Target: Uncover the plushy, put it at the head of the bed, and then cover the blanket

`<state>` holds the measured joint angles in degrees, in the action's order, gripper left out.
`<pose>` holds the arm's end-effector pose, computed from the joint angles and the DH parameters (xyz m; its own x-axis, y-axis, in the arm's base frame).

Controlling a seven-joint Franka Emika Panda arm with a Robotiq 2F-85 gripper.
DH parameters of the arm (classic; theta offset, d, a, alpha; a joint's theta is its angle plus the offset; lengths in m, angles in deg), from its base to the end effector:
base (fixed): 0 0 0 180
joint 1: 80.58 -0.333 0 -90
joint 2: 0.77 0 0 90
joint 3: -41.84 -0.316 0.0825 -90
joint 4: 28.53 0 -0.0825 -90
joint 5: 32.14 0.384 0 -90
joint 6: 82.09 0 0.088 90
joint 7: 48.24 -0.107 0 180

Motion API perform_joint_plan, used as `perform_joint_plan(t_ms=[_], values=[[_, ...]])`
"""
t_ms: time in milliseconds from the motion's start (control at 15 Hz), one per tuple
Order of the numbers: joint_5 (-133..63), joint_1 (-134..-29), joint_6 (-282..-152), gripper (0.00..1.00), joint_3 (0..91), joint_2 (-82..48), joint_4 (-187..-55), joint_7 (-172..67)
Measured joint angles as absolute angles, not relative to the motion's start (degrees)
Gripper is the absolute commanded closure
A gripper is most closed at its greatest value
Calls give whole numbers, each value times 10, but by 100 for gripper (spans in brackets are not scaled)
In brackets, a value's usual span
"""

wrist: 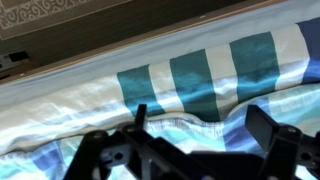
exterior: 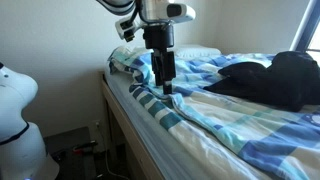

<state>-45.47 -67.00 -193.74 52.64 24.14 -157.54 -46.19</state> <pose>0.3887 -0.2032 0.5432 0.9499 -0.2901 0.1161 -0.3054 -0.9403 0.1500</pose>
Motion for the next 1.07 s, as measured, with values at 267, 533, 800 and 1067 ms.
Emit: perform_joint_plan(t_ms=[267,533,800,1067], values=[[-455,-670,-1937,0,527,241,-1575,-462],[-455,-670,-1937,0,527,241,-1575,-462],[-458,-674,-1937,0,526,246,-1563,-462],[-470,-679,-1937,0,516,258,-1545,-459]])
